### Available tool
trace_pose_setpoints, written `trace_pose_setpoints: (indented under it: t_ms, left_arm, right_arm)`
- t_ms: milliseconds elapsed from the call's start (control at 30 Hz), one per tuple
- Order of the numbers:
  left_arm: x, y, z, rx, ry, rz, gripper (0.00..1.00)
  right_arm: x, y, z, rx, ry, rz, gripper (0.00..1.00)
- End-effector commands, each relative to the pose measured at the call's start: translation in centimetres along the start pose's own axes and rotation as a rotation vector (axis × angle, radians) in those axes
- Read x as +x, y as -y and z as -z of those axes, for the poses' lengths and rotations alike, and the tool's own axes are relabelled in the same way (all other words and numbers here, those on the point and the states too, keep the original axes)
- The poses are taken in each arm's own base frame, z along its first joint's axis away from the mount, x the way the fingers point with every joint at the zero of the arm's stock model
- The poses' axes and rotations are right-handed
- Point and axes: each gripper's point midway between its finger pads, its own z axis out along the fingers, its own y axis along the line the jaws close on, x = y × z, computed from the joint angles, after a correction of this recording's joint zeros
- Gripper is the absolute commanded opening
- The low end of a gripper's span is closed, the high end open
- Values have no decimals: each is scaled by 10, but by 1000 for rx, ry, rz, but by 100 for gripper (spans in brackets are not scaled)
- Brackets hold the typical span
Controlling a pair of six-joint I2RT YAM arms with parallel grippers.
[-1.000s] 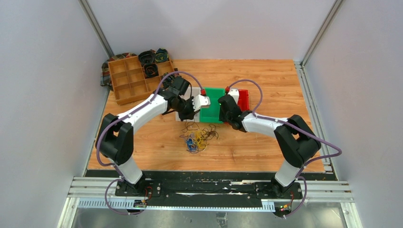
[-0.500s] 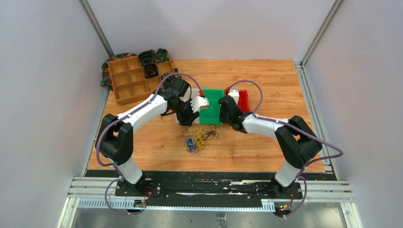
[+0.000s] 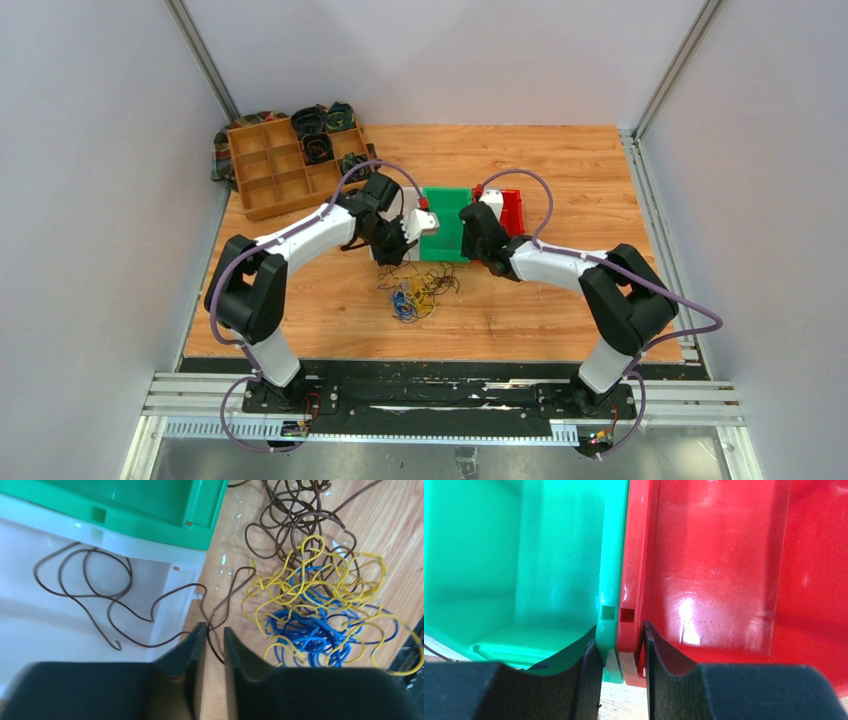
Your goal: Untangle the cables
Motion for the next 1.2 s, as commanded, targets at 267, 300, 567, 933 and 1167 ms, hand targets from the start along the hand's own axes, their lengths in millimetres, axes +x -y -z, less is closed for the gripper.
trace_pose_setpoints:
  t_ms: [267, 300, 567, 933, 1167]
  left_arm:
    - [-64, -52, 58, -276, 125, -88, 1]
    - [-69, -62, 62, -324, 131, -91, 1]
    - [-81, -118, 55, -533, 125, -93, 1]
    - [-63, -176, 33, -781, 34, -169, 1]
    - [-37, -171, 29, -779, -33, -219, 1]
  right_arm:
    - [-4, -16, 7, -53, 19, -56, 16]
    - [-5, -17, 8, -54, 23, -59, 16]
    - [-3, -15, 11, -58, 31, -62, 15]
    - [2, -13, 10, -58, 25, -66, 15]
    - [3, -15, 7, -57, 20, -63, 15]
